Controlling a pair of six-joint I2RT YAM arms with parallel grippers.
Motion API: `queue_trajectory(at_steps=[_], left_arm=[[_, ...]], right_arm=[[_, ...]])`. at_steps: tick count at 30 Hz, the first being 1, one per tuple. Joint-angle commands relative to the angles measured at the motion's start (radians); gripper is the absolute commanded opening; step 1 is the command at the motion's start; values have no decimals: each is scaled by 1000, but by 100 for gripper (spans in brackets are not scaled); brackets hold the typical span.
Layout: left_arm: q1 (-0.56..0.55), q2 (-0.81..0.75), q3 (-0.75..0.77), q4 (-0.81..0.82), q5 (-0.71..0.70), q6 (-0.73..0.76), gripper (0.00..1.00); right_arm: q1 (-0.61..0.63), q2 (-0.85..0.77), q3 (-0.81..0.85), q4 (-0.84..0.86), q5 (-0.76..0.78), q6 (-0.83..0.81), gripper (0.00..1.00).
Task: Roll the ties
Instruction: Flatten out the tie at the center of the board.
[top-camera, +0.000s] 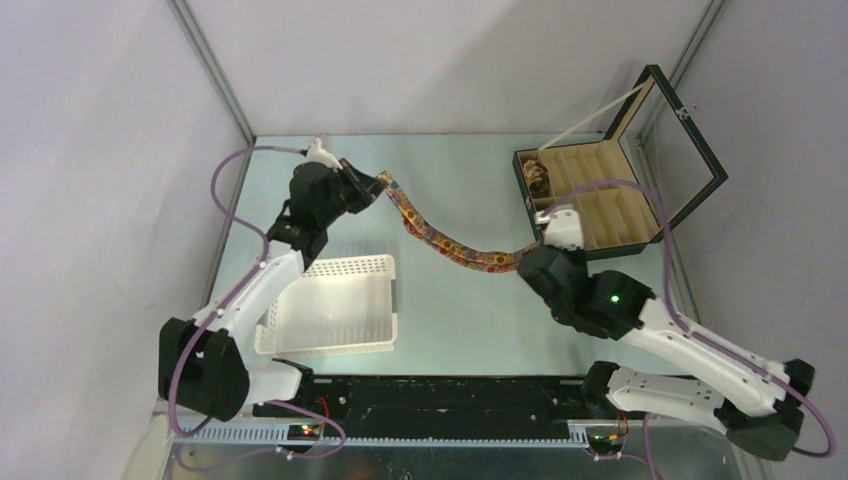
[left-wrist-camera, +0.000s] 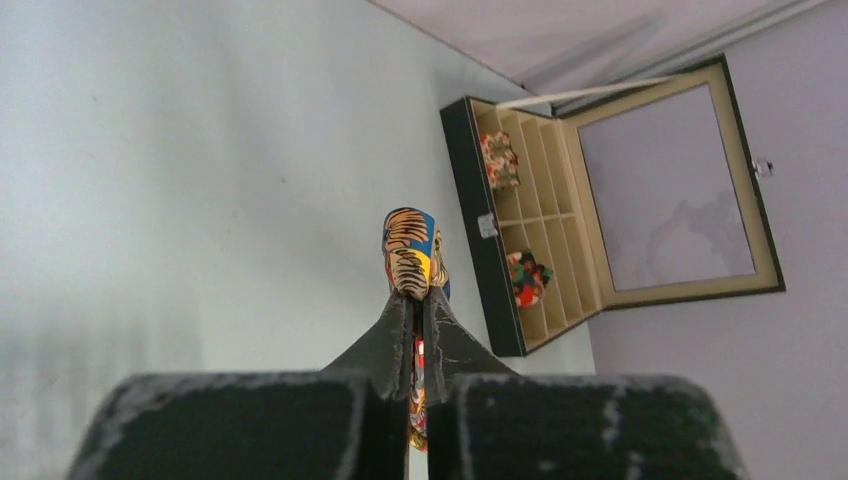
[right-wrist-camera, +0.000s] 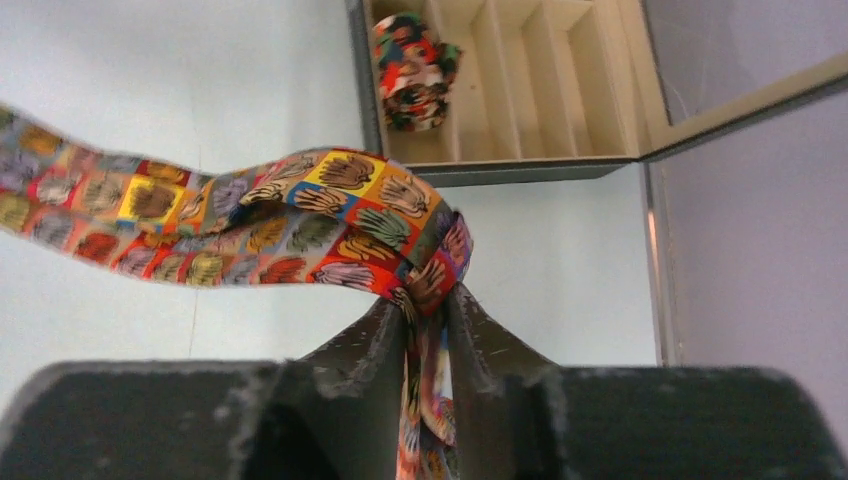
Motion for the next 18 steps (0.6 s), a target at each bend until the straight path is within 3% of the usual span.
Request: queue_trajectory(at_steps=[1, 4, 6, 10, 13, 18], left_arm=[[79, 45, 81, 15, 36, 52, 0], [139, 112, 115, 56, 54, 59, 0], [157, 165, 162, 59, 75, 94, 0], [179, 252, 271, 26, 110, 168, 0], [195, 279, 316, 34, 125, 174, 0], [201, 303, 351, 36, 162, 187, 0]], right_arm=[[86, 151, -26, 96, -20, 39, 30], [179, 279, -31, 222, -66, 65, 68], [216, 355, -29, 299, -125, 55, 82], [256, 384, -28, 389, -236, 56, 90], [255, 321, -34, 384, -240, 85, 89], [121, 187, -88, 307, -254, 216, 83]])
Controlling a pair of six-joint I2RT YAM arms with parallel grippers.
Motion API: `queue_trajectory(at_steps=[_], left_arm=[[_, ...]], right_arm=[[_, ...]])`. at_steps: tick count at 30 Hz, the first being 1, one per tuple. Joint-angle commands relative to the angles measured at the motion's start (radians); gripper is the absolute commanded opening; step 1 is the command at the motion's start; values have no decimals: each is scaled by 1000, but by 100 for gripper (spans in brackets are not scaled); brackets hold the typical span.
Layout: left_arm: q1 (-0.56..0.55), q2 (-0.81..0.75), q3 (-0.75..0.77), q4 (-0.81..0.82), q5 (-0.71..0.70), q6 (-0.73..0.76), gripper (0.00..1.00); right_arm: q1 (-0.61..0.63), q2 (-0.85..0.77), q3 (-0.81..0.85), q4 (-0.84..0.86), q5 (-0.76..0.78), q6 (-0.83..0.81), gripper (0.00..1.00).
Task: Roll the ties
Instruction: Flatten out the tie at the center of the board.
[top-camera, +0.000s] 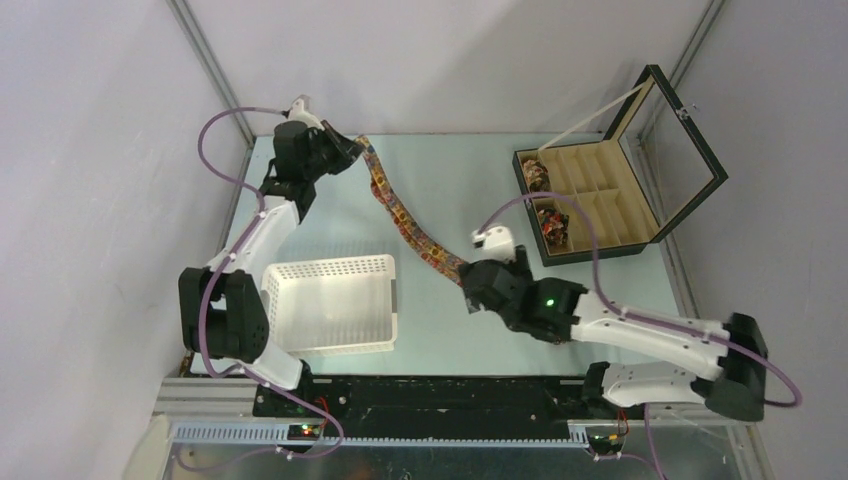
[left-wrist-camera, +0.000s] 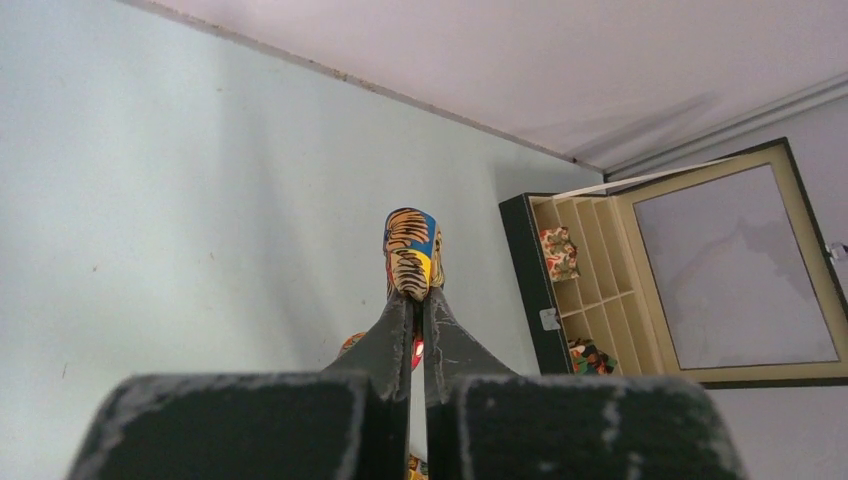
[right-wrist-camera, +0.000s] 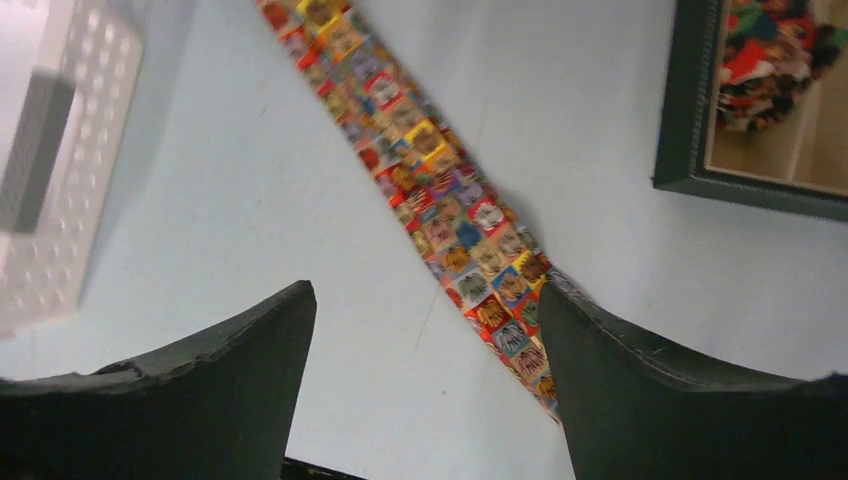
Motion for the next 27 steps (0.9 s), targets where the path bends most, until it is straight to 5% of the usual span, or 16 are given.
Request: queue_trajectory(at_steps=[1, 5, 11, 18, 27], left_arm=[[10, 7, 47, 43, 73, 44, 0], [9, 5, 21, 69, 92, 33, 0], [-6, 1, 10, 87, 114, 22, 0], [-73, 23, 28, 51, 100, 50, 0], [-79, 19, 16, 72, 115, 36, 0]], right_arm=[[-153, -126, -53, -33, -37, 178, 79], [-345, -214, -154, -71, -169, 301, 75], [-523, -300, -275, -186, -201, 499, 82], [-751, -221, -379, -105, -393, 475, 88], [-798, -129, -477, -20, -400, 530, 84]])
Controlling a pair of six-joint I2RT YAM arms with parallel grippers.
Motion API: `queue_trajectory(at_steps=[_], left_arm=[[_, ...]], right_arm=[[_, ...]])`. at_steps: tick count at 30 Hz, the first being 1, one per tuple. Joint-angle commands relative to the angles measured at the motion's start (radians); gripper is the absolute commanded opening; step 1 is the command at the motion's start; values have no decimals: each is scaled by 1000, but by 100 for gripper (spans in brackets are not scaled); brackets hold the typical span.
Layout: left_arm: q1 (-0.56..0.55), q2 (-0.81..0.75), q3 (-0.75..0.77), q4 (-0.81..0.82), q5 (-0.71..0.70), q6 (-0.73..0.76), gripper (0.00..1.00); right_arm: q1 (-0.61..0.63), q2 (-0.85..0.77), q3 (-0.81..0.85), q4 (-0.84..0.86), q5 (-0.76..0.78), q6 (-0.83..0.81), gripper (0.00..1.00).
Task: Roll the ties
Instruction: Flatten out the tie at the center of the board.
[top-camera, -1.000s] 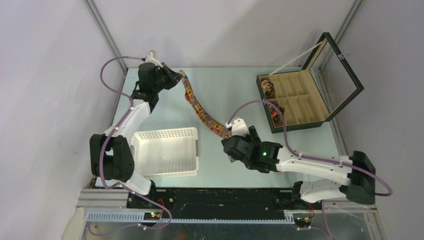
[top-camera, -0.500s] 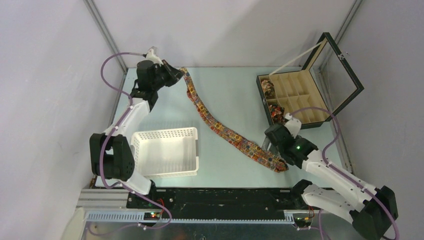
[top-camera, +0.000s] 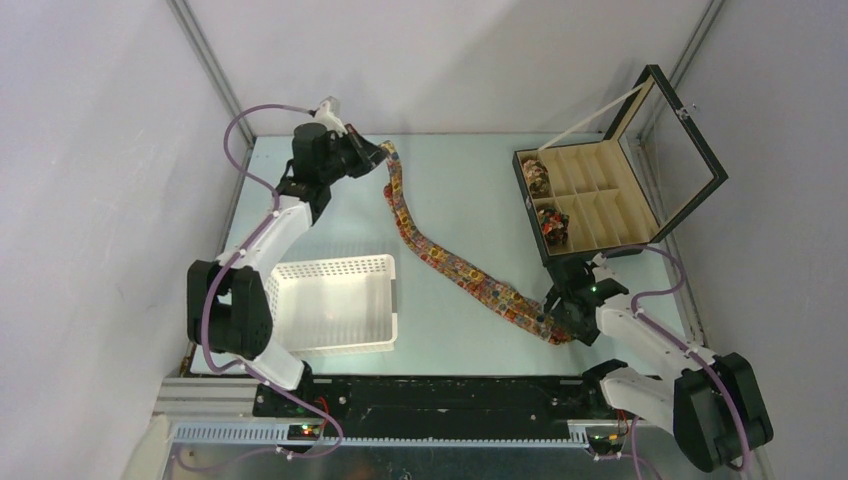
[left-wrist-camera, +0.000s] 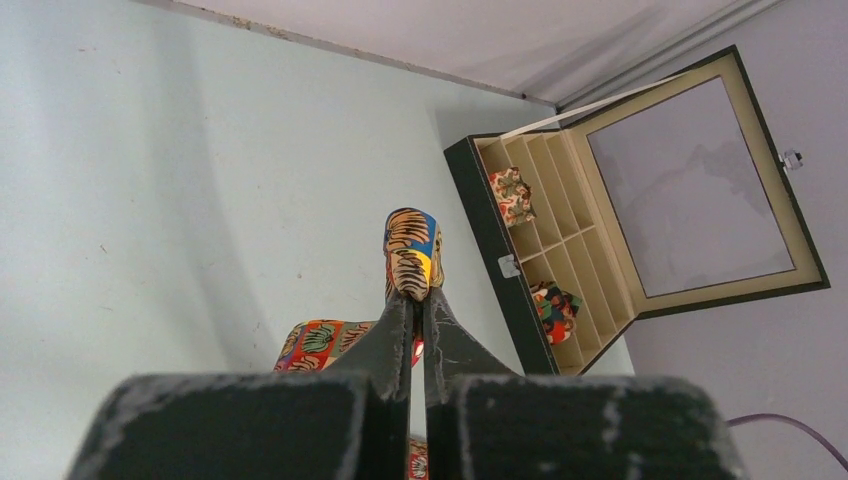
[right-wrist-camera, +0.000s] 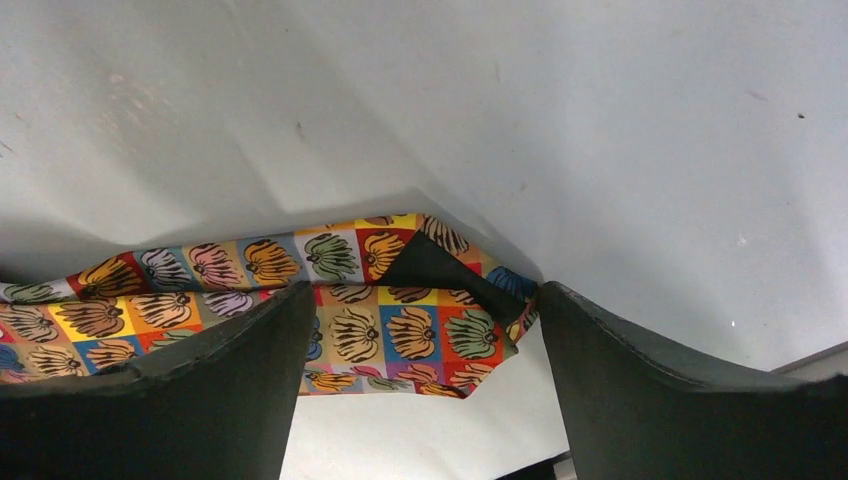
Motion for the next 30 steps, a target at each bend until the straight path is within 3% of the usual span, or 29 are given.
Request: queue_trajectory(at_steps=[1, 5, 9, 13, 17, 19, 21, 25, 30], left_arm=[[4, -13, 8, 35, 21, 16, 0], [4, -8, 12, 37, 30, 14, 0], [3, -9, 9, 32, 29, 18, 0], [4, -4, 12, 30, 31, 18, 0], [3, 9, 15, 30, 34, 15, 0], [4, 18, 16, 29, 36, 13, 0], [3, 20, 17, 29, 40, 14, 0], [-1, 21, 17, 21, 38, 24, 0], [-40, 32, 23, -11, 16, 60, 0]], right_arm=[[-5, 25, -20, 59, -9, 49, 84], [-7, 46, -32, 74, -48, 54, 86], [0, 43, -56, 102, -84, 67, 80], [0, -11, -74, 110, -85, 78, 61], [-4, -74, -79, 97, -61, 66, 31], [-6, -123, -75, 81, -44, 56, 10], [-11, -164, -59, 42, -9, 46, 2], [-42, -250, 25, -75, 76, -11, 0], [-170, -296, 197, -232, 138, -126, 0]])
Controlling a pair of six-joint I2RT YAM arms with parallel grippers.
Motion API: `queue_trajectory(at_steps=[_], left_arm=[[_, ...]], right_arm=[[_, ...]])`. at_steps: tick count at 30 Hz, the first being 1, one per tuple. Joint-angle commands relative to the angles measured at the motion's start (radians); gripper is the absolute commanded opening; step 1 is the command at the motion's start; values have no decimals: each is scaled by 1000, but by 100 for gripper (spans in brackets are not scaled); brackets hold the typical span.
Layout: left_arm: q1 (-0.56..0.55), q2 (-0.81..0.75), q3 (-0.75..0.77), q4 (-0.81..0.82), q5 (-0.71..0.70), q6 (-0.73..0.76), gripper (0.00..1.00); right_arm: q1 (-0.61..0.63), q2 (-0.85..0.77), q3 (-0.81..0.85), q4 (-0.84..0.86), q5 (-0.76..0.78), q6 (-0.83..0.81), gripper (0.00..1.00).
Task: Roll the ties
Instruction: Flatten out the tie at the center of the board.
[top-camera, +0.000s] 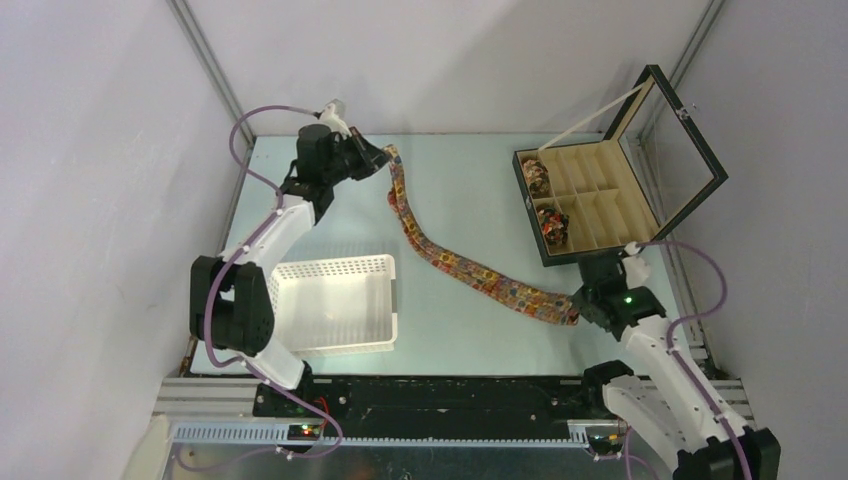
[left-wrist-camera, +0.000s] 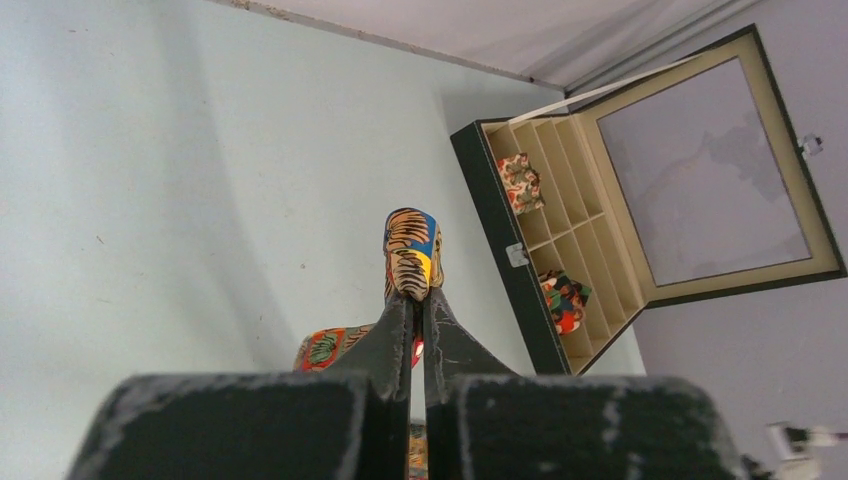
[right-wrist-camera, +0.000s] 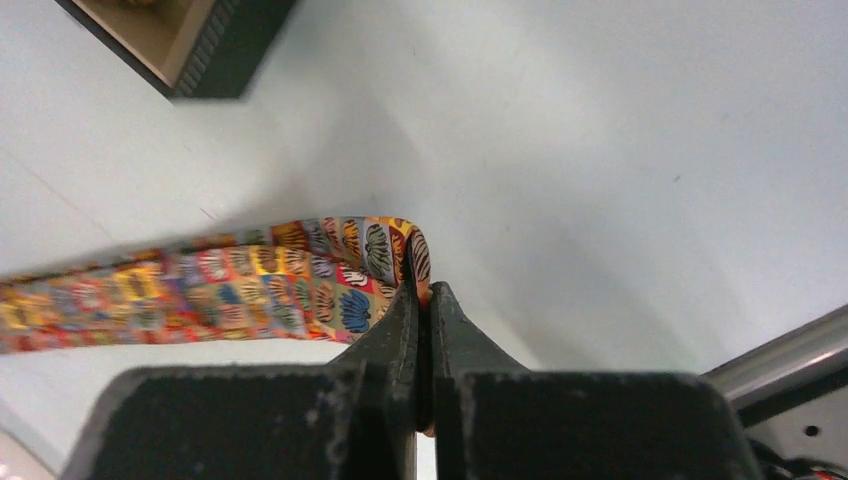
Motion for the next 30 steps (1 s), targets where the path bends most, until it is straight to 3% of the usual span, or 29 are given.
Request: queue_trajectory(at_steps=[1, 6, 14, 30], left_arm=[[-45, 15, 24, -27, -5, 70, 0], [-85, 39, 12, -57, -47, 104, 0], [-110, 57, -50, -69, -127, 129, 0], [-145, 228, 24, -131, -253, 200, 0]], right_arm=[[-95, -48, 166, -144, 86, -96, 0], [-163, -163, 235, -225, 19, -67, 0], [-241, -225, 483, -398, 93, -133, 0], [-280, -232, 467, -420, 73, -162, 7]])
